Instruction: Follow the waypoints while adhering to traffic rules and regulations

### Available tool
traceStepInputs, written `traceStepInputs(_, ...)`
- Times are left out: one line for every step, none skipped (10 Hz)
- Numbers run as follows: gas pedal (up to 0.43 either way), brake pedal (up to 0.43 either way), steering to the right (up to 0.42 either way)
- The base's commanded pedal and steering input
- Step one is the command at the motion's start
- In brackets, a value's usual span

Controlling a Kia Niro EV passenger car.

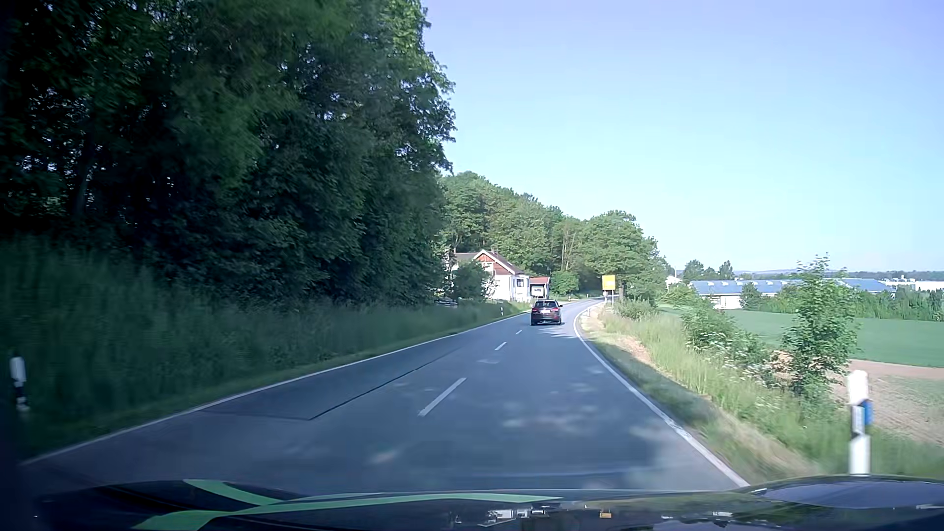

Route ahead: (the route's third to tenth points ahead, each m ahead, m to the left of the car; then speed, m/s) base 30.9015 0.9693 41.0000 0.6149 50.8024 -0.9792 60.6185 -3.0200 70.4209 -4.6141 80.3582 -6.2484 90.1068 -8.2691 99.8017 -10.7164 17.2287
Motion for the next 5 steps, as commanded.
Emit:
traceStepInputs(0.000, 0.000, 0.023)
traceStepInputs(0.000, 0.000, 0.025)
traceStepInputs(0.000, 0.000, 0.024)
traceStepInputs(0.020, 0.000, 0.020)
traceStepInputs(0.059, 0.000, 0.019)
